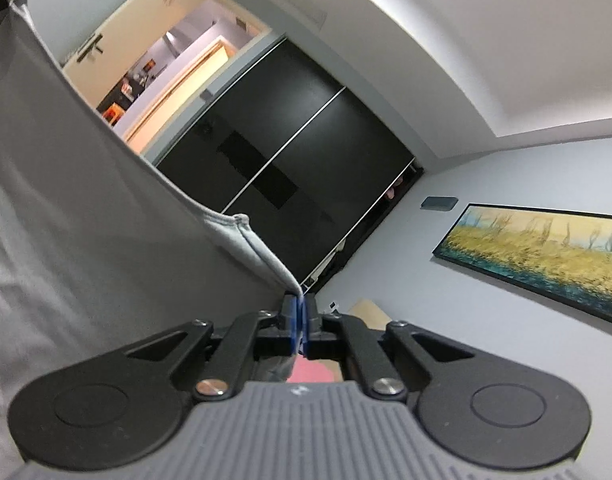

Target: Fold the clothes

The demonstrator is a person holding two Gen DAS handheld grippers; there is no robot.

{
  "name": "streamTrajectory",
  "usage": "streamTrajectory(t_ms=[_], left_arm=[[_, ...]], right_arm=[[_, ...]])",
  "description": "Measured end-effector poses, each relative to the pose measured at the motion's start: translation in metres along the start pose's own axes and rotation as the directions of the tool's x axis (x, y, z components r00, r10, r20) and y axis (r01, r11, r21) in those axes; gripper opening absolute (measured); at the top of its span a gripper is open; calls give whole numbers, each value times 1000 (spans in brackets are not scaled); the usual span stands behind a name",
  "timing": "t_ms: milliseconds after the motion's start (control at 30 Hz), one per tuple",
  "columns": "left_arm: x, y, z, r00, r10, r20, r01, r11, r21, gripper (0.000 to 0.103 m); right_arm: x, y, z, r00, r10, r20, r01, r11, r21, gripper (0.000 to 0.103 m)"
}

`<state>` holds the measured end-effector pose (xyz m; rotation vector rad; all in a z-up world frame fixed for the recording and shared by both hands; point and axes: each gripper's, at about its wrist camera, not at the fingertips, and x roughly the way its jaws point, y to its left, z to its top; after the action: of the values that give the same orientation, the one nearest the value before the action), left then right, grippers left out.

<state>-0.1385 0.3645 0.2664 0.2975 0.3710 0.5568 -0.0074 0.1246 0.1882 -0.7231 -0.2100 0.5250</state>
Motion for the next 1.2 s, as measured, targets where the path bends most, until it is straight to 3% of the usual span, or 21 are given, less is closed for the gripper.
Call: streamTrajectory(t_ms=[200, 300, 400, 600, 733, 867, 1033, 1133, 1200], left_arm=[[16, 9, 43, 991, 106, 82, -107, 994, 14, 5], [3, 17, 54, 984, 117, 133, -123, 992, 36, 5], [0, 10, 44, 986, 101, 130, -115, 988, 107, 5], [10, -25, -46, 1000, -4, 12, 2, 976, 218, 5], [13, -58, -131, 990, -95, -104, 120, 956, 267, 5], [6, -87, -215, 953, -175, -249, 249, 918, 308, 5], [-15, -123, -300, 876, -254, -410, 414, 832, 370, 5], [-22, -136, -330, 847, -259, -464, 468, 778, 420, 5], [-28, -137, -345, 838, -260, -480, 487, 753, 443, 5]], right_arm=[[54, -5, 45, 998, -61, 22, 61, 998, 7, 2], [58, -23, 67, 993, -96, 74, 96, 995, 2, 3], [54, -35, 72, 991, -83, 106, 85, 996, -11, 3], [41, -1, 22, 997, 58, 50, -54, 994, -92, 3], [16, 53, -44, 980, 194, -41, -198, 965, -170, 3], [-10, 102, -113, 934, 324, -151, -349, 917, -192, 3], [-51, 160, -186, 833, 475, -284, -538, 815, -215, 3], [-71, 187, -213, 771, 535, -346, -624, 743, -242, 2], [-77, 196, -224, 732, 566, -380, -673, 690, -267, 2]])
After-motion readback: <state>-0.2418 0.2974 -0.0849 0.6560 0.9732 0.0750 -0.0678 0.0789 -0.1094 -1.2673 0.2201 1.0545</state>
